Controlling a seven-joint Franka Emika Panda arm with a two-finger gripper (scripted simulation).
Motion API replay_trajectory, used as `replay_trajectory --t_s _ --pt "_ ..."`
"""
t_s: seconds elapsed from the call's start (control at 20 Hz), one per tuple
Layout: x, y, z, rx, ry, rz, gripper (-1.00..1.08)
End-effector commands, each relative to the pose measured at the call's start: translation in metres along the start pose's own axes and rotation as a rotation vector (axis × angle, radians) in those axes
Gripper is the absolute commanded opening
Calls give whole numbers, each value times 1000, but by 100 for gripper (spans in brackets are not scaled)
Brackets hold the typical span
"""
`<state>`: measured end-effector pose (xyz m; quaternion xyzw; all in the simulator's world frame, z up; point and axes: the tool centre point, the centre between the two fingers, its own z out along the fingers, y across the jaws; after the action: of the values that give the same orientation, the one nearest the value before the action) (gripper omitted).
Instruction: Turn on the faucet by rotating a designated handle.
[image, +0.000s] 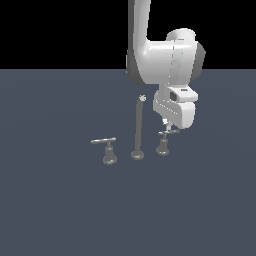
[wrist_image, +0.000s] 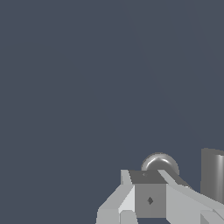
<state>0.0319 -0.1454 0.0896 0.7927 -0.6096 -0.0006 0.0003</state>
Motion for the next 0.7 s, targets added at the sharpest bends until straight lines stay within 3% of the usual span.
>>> replay_trajectory --t_s 0.0,0.5,0.65 --pt "0 0 0 1 1 2 -100" --pt "21 33 0 1 1 3 -100" --pt "13 26 0 8 1 -8 -100"
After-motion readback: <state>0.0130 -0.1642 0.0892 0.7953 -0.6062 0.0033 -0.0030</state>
